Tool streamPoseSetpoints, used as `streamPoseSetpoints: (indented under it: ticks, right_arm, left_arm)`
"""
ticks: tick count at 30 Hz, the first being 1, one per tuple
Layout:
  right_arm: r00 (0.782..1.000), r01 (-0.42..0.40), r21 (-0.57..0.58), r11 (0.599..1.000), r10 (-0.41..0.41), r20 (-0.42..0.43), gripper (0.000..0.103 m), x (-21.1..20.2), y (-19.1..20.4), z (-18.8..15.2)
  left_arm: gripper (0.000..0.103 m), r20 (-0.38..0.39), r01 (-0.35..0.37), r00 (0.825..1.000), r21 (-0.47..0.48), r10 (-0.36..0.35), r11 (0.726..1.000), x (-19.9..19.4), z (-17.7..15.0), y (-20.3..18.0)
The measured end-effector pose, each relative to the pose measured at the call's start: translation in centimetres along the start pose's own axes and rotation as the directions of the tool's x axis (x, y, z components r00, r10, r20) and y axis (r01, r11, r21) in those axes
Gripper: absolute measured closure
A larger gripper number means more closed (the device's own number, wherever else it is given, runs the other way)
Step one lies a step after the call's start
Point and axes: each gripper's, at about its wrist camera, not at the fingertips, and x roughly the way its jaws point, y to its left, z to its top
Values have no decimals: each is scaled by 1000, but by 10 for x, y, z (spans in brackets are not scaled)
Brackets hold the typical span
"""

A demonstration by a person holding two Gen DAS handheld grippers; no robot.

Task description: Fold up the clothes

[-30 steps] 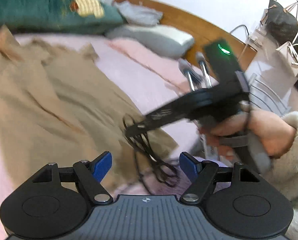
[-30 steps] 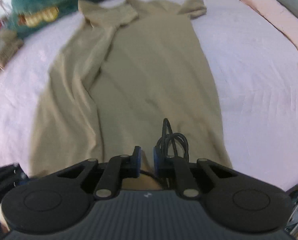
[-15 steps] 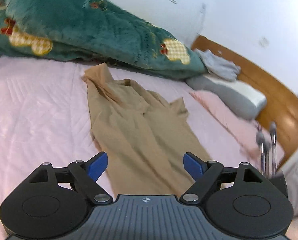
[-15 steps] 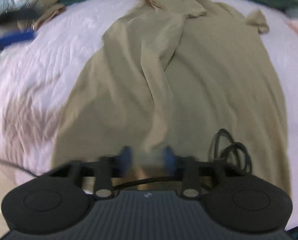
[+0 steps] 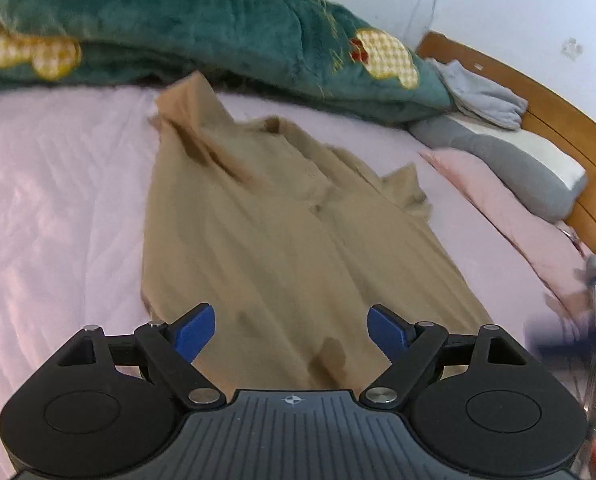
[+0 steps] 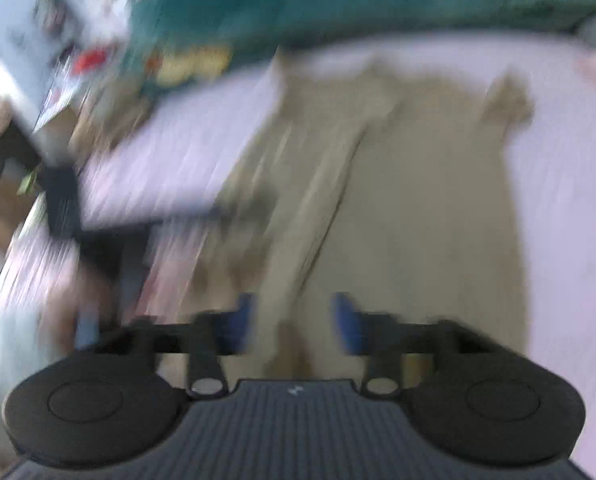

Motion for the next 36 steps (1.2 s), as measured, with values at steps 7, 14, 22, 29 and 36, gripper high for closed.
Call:
streamPoseSetpoints:
  ticks: [7,14,22,29,36]
  right_arm:
    - [998,33,213,976,-43,40,38,108,-54,99]
    - [996,-8,321,947,-22,88,38,164,-69,106]
    - [997,12,340,940,-39,72,39,205,-88,131]
    - [997,37,213,976,-52,63,96,225,-73,135]
    - [939,198,128,972,-225,261,97,183,-60,126]
  left_arm:
    - [18,213,-109,974,143,77,984,12,116,4]
    - [18,-27,-133,991,13,134,991,126,235,73]
    - [18,-154,-127,983,-181,99,975,188,270,107]
    - [18,-190,-121,977,-147,92,982,208,258,97]
    - [18,-84,-173,981,30,175,984,205,254,63]
